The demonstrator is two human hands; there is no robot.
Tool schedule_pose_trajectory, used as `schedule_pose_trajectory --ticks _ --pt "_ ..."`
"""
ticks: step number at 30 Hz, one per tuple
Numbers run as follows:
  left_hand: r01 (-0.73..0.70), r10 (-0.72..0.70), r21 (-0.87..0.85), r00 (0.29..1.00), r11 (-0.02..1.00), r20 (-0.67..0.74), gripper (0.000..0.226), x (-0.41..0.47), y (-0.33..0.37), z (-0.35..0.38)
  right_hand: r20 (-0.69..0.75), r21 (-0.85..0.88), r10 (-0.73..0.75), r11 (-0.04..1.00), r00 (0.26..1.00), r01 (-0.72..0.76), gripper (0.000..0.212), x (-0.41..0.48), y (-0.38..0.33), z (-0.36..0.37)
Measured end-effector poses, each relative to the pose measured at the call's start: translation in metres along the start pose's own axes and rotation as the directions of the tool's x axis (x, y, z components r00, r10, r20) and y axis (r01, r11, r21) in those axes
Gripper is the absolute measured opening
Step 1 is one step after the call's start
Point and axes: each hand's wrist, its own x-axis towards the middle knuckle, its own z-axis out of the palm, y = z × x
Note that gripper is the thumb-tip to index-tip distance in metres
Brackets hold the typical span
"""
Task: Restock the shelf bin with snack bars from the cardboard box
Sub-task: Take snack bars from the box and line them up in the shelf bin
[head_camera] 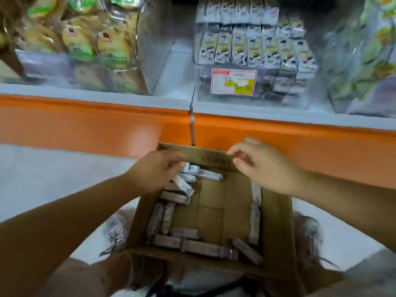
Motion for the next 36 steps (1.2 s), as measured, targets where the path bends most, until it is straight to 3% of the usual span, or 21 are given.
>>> schedule_pose_trajectory --ticks 3,8,12,19,22,25,28,32,36 --pt "0.099 -0.095 -0.08 0.994 0.992 0.05 0.034 0.004 -0.02 0.049 0.191 0.061 0.245 0.964 0.951 -0.26 0.025 -0.009 0.033 0.062" --pt "0.305 -0.29 -0.143 0.95 0.941 0.119 0.032 0.007 -0.06 0.111 0.224 0.165 0.464 0.849 0.857 -0.503 0.031 -0.005 0.057 0.143" --pt "0.4 -0.395 -0.213 0.916 0.891 0.068 0.033 0.019 -0.082 0.129 0.236 0.135 0.484 0.843 0.843 -0.521 0.037 0.012 0.063 0.178" --pt "0.334 -0.35 -0.161 0.932 0.929 -0.088 0.05 0.04 -0.101 0.148 0.187 -0.042 0.444 0.895 0.876 -0.444 0.054 0.069 0.084 0.199" --pt "0.269 -0.273 -0.069 0.961 0.961 -0.048 0.055 0.053 -0.105 0.15 0.237 -0.131 0.46 0.888 0.856 -0.441 0.061 0.087 0.089 0.215" --pt "0.272 -0.271 -0.006 0.96 0.962 0.069 0.064 0.063 -0.107 0.148 0.194 -0.231 0.458 0.881 0.867 -0.414 0.063 0.095 0.092 0.228" --pt "0.26 -0.263 0.044 0.962 0.964 0.071 0.061 0.068 -0.115 0.152 0.176 -0.159 0.537 0.843 0.825 -0.514 0.053 0.093 0.093 0.235" --pt "0.225 -0.227 0.122 0.974 0.967 0.009 0.038 0.071 -0.116 0.159 0.297 0.039 0.555 0.806 0.777 -0.59 0.034 0.076 0.095 0.224" --pt "0.278 -0.279 0.022 0.959 0.96 0.053 0.028 0.061 -0.109 0.154 0.419 0.182 0.523 0.753 0.743 -0.632 0.023 0.046 0.093 0.206"
